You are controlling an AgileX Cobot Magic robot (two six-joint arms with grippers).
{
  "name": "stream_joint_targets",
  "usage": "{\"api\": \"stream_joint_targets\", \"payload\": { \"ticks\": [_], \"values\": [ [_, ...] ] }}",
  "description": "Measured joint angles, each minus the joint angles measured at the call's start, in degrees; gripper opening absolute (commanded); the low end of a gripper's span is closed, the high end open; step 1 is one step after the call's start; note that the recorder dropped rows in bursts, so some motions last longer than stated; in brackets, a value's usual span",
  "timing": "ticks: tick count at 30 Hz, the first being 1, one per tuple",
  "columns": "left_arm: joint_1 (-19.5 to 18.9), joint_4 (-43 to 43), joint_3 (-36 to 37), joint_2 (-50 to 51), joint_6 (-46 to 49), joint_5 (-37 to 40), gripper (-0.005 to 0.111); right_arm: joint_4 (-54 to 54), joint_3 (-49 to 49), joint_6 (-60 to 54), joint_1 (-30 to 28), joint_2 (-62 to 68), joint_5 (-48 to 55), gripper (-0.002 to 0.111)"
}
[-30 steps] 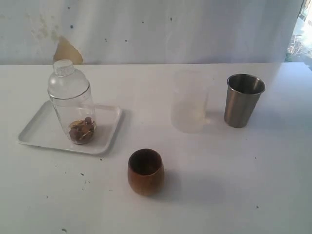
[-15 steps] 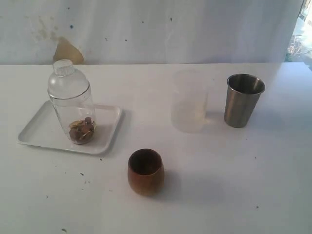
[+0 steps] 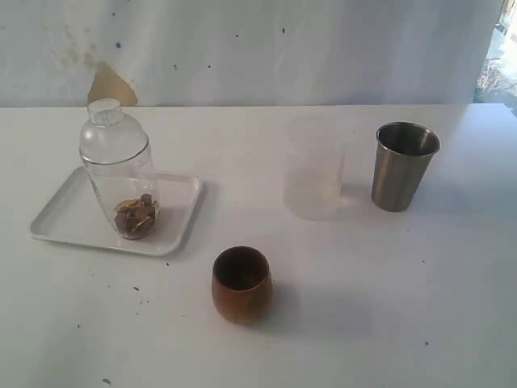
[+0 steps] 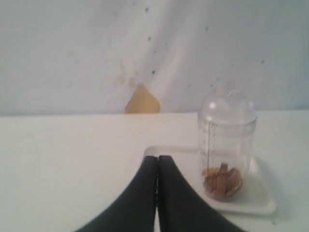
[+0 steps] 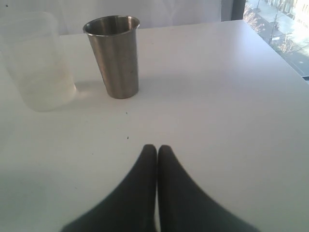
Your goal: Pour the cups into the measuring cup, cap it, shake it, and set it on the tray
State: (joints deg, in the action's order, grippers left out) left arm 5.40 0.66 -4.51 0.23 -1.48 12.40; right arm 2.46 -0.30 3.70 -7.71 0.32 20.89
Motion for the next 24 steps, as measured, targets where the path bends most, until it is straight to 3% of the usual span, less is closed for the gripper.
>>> {"api": "stream_joint_targets", "payload": {
  "ticks": [4, 11, 15, 19, 24],
  "values": [
    [-2.41, -0.66, 4.12, 0.0, 0.0, 1.48, 0.001, 0.0, 0.0, 0.28, 0.0, 0.0, 0.0, 0.0],
    [-2.67, -3.47, 4.35, 0.0, 0.58, 0.56, 0.001, 0.0, 0.0, 0.38, 0.0, 0.0, 0.0, 0.0],
    [-3.29, -3.11, 4.35, 0.0, 9.49, -0.01, 0.001, 0.0, 0.0, 0.38, 0.0, 0.0, 0.0, 0.0],
    [-7.63, -3.11, 4.35, 0.0, 4.35, -0.01, 0.001, 0.0, 0.0, 0.38, 0.0, 0.0, 0.0, 0.0],
    [-8.03, -3.11, 4.35, 0.0, 1.05, -0.01, 0.001, 0.0, 0.0, 0.38, 0.0, 0.0, 0.0, 0.0]
  ]
}}
